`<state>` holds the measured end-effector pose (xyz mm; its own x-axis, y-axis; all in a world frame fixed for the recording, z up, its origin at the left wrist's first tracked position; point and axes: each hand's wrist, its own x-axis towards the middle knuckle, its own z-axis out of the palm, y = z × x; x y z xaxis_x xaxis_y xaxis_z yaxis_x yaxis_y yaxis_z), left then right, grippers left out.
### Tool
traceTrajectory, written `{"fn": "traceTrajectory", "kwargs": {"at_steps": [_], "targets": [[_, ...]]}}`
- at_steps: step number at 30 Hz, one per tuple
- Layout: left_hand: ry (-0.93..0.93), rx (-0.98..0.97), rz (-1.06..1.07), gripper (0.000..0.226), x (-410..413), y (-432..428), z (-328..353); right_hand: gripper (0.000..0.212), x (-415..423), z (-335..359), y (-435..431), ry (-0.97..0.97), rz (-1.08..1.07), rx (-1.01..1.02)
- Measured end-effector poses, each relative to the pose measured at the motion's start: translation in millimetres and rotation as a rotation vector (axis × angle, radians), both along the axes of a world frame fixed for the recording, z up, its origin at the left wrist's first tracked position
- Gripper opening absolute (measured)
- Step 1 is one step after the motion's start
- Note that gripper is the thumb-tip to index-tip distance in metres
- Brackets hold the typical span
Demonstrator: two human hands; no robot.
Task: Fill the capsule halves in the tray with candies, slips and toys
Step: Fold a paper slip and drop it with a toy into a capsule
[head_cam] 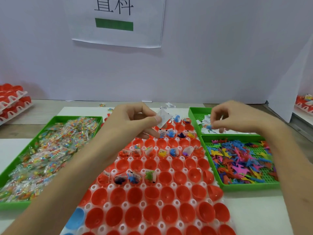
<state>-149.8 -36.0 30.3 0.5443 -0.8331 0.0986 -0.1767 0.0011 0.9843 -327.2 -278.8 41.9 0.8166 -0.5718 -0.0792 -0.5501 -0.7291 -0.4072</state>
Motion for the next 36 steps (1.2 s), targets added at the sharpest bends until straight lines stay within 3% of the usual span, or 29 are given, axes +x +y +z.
{"fn": "traceTrajectory", "kwargs": {"at_steps": [3, 6, 10, 16, 21, 27, 36], "targets": [[0.04, -0.008, -0.016, 0.008, -3, -1, -3, 0.008, 6, 14, 22, -0.279, 0.144, 0.18], [0.064, -0.047, -0.007, 0.007, -7, -3, -4, 0.019, 16, 22, 51, -0.532, 0.312, 0.415], [0.213, -0.2, 0.029, 0.006, -10, -5, -3, 0.011, 33, 21, 82, -0.686, 0.399, 0.554], [0.44, -0.298, -0.023, 0.021, -8, -2, 0, 0.011, 51, 9, 104, -0.798, 0.25, 0.487], [0.549, -0.313, -0.118, 0.027, -6, 0, 4, 0.013, 54, 8, 111, -0.862, 0.224, 0.551], [0.524, -0.311, -0.172, 0.022, -2, 1, 5, 0.008, 54, 10, 110, -0.915, 0.208, 0.656], [0.329, -0.286, -0.107, 0.014, -3, 4, 9, 0.017, 54, 8, 112, -0.894, 0.174, 0.492]]}}
